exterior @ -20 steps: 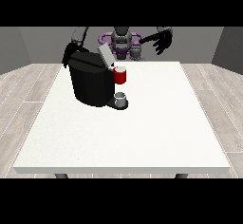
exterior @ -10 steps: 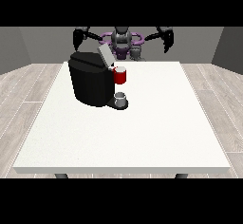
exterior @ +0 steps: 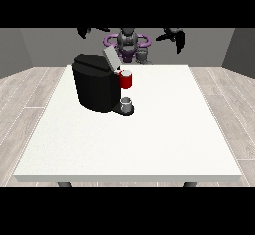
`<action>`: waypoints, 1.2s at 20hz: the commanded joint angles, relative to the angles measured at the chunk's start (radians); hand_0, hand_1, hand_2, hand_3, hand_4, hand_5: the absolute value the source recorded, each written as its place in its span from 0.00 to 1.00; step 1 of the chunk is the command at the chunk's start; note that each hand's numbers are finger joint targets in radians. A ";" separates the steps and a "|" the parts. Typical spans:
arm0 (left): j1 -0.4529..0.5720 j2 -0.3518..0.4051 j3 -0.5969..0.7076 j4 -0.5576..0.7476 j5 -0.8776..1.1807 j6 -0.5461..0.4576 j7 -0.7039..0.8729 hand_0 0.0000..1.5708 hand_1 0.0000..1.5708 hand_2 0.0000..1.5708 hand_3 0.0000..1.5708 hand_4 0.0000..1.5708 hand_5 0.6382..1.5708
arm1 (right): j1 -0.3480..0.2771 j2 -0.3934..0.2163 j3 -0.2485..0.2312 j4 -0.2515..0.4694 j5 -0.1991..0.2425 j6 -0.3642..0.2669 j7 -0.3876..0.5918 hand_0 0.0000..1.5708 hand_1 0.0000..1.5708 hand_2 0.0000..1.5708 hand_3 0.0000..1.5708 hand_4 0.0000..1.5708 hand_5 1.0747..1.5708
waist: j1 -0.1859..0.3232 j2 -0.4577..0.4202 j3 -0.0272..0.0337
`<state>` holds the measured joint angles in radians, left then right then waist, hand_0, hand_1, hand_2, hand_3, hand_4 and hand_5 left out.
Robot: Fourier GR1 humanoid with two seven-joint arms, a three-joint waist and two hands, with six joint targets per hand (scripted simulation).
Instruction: Insert the coffee pod into the coffee machine and close the lid
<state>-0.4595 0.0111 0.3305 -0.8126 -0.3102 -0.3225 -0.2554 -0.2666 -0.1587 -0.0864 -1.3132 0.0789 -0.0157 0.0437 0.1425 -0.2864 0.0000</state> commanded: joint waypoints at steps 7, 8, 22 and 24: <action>0.022 -0.011 -0.113 -0.233 0.106 -0.009 0.102 0.00 0.00 0.00 0.00 0.23 1.00 | -0.195 -0.077 -0.148 0.138 -0.125 0.044 0.064 0.00 0.00 0.00 0.00 0.00 1.00 | 0.088 0.138 0.0006; 0.057 -0.011 -0.131 -0.246 0.104 0.013 0.066 0.00 0.00 0.00 0.00 0.23 1.00 | -0.159 -0.035 -0.126 0.141 -0.125 0.046 -0.007 0.00 0.00 0.00 0.00 0.05 1.00 | 0.071 0.166 0.0006; 0.170 0.059 -0.125 -0.490 0.196 0.027 0.133 0.00 0.00 0.00 0.00 0.24 1.00 | -0.289 0.035 -0.039 0.206 -0.104 0.009 0.039 0.00 0.00 0.00 0.00 0.00 1.00 | 0.003 0.267 0.0000; 0.202 0.021 -0.179 -0.568 0.185 0.034 0.167 0.00 0.00 0.00 0.00 0.23 1.00 | -0.320 -0.012 -0.082 0.272 -0.131 0.047 0.011 0.00 0.00 0.00 0.00 0.00 1.00 | 0.041 0.286 0.0003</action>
<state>-0.2840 0.0266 0.1640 -1.3066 -0.1440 -0.2872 -0.1153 -0.5629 -0.1580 -0.1652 -1.0864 -0.0438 0.0023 0.0946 0.1774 -0.0346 0.0001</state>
